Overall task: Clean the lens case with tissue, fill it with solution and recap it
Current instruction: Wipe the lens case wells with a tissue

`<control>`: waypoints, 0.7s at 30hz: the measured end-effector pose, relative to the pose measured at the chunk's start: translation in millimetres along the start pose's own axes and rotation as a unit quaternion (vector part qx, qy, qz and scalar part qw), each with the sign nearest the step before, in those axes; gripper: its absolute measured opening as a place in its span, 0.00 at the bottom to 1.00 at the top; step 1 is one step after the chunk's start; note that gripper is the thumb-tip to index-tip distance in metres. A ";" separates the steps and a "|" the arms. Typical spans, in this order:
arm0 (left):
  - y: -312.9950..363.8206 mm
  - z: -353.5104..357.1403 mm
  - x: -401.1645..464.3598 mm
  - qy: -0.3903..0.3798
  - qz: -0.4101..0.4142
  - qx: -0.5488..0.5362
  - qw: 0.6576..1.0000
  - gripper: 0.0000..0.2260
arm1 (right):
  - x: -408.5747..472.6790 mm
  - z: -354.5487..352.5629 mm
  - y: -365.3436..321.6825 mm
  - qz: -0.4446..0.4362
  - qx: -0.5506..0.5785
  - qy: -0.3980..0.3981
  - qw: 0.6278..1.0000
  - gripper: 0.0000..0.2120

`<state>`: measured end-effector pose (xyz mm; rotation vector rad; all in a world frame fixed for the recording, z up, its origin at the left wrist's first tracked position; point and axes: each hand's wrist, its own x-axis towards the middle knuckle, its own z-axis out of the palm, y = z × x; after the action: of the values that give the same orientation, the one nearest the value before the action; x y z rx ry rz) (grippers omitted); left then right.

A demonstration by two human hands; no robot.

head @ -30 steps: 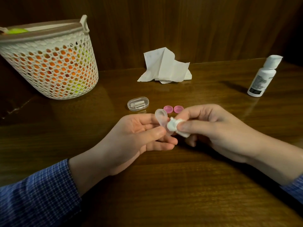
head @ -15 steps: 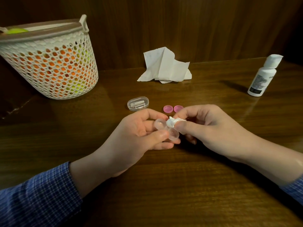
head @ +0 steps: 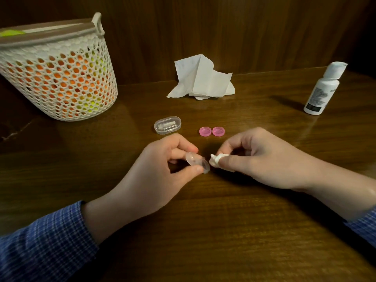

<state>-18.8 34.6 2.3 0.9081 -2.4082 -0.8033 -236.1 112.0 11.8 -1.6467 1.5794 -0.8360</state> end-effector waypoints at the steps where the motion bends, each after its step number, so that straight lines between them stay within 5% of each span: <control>1: -1.5 -0.9 0.5 0.004 -0.007 0.013 1.000 0.12 | 0.6 0.0 1.8 0.003 0.006 0.009 1.000 0.07; 5: -3.4 -0.6 0.6 -0.003 0.001 0.061 0.998 0.13 | 3.3 1.2 6.7 0.013 0.046 0.043 0.998 0.07; 21: -4.8 -0.4 5.6 -0.034 0.010 0.045 0.998 0.10 | 14.7 3.6 -4.2 -0.035 -0.080 -0.023 0.996 0.07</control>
<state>-20.2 27.6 0.5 0.9038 -2.5264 -0.7336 -230.1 97.6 13.1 -1.8299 1.6006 -0.7178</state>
